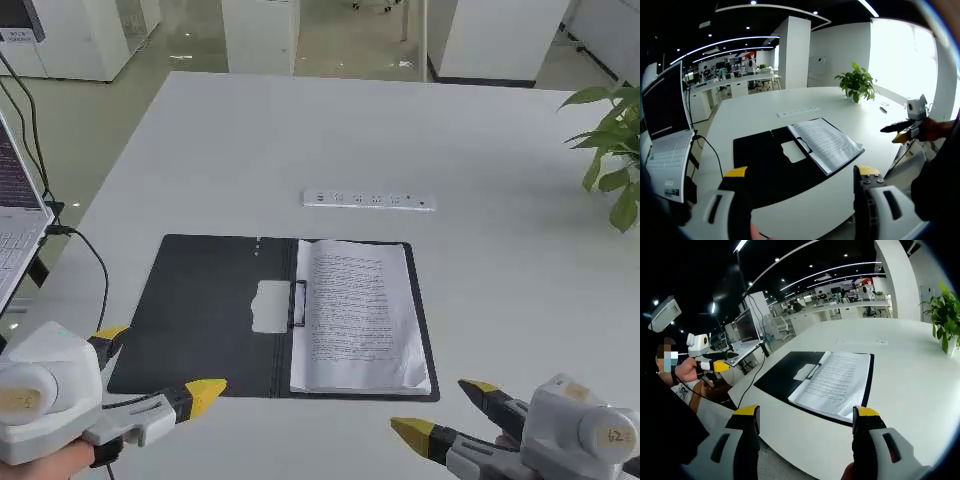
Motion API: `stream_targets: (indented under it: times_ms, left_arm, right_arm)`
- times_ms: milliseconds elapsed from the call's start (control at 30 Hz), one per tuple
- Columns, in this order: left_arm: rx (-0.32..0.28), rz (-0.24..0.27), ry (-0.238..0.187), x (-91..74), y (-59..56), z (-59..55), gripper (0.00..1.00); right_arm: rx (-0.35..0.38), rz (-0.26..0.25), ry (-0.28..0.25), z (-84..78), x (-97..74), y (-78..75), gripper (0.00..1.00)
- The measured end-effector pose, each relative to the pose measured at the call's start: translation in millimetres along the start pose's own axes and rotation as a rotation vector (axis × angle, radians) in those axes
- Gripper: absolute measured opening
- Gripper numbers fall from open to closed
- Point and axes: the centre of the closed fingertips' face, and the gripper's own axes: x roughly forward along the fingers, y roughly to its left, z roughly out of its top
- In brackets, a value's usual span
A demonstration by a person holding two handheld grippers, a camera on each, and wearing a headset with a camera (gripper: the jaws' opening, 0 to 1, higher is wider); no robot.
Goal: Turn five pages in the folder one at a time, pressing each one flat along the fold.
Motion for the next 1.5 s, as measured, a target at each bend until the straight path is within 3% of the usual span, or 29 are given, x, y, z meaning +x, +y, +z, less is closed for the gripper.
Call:
stream_targets:
  times_ms: [1500]
  left_arm:
    - [-0.008,-0.006,0.007,-1.9,-0.7,-2.6,0.86]
  right_arm:
    - [0.039,-0.016,0.014,-6.3,-0.6,-2.5,0.77]
